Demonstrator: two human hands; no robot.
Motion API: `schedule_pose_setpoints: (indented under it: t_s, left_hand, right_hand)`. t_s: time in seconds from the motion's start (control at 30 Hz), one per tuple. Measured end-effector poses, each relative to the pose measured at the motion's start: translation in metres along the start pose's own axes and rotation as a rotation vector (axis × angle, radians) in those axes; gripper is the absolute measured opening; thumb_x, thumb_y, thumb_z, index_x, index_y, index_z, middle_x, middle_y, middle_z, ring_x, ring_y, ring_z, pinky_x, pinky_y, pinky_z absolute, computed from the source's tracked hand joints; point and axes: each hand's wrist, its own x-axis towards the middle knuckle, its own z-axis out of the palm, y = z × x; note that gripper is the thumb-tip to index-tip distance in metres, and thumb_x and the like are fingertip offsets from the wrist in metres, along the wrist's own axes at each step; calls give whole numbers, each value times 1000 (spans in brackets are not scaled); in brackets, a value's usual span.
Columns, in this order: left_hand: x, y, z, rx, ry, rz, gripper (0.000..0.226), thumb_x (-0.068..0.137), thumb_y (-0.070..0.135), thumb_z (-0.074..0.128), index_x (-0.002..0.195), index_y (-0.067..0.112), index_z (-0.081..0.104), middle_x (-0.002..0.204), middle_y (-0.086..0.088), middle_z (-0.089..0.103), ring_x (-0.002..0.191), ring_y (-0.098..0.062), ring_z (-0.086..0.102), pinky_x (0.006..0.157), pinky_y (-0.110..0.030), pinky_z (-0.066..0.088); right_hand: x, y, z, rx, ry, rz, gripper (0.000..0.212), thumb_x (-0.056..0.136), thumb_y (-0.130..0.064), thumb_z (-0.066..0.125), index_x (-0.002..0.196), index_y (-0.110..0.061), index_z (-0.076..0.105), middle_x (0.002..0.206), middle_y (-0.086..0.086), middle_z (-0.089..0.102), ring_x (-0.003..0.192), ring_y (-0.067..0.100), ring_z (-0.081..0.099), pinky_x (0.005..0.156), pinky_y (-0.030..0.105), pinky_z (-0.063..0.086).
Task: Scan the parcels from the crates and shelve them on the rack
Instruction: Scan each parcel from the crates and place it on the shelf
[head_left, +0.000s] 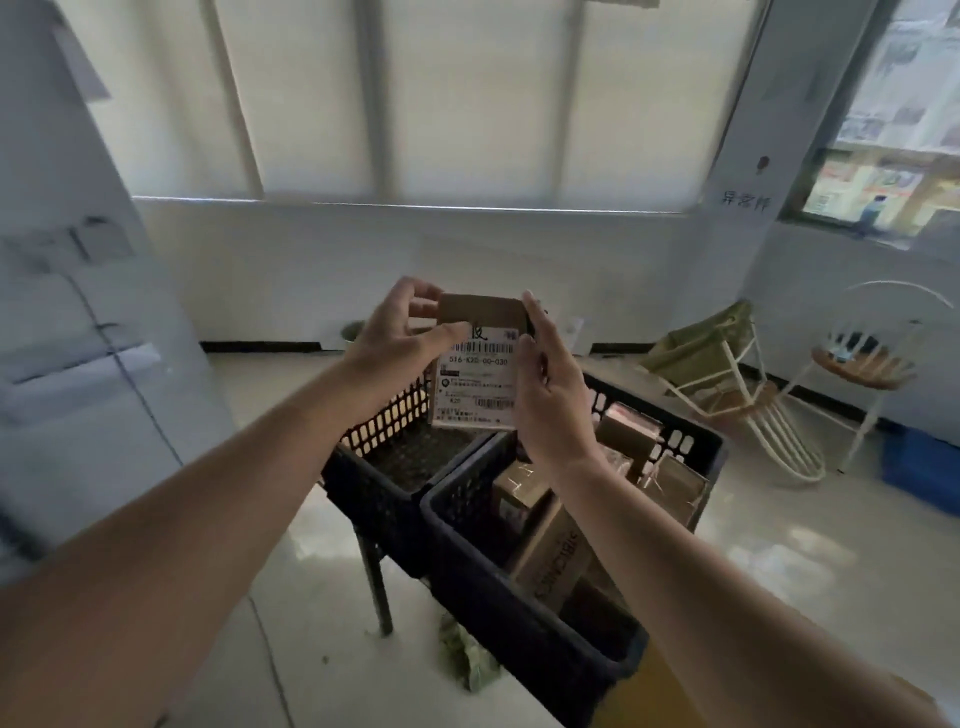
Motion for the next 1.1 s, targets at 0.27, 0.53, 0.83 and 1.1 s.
schedule_pose_setpoints:
  t_s: [0.27,0.53,0.83,1.1]
  left_hand:
    - [-94,20,-73,103,232,95,66,99,12,70,151,40,41,143,-1,61,132,-12,59,93,-35,62]
    - [-209,33,-167,230,395,43,90,93,5,76,154,43,22,159,3,46,138,-10,53,87,-20,58]
    - [-359,31,-290,399,710,10,93,91,19,81,159,51,27,136,7,41,112,20,50,79,-5,51]
    - [-484,35,-388,424,824,-23,93,91,19,82,161,48,28,148,9,51,128,5,54,95,-19,57]
  right_hand:
    - [-22,-40,87,92,-145,-76,43,114,-39,45,152,-58,46,120,-16,69,109,12,69,93,52,63]
    - [-83,-82,196,230,-410,-137,44,115,-32,45,156,-49,48,127,-21,65,105,-8,67,72,16,59]
    - [-200,-142,337,281,-611,-146,45,115,-36,42,156,-54,43,130,-3,65,109,26,71,62,38,62]
    - [-300,-179,456,324,-718,-174,46,115,-34,41,158,-50,42,134,-4,66,108,16,72,67,31,60]
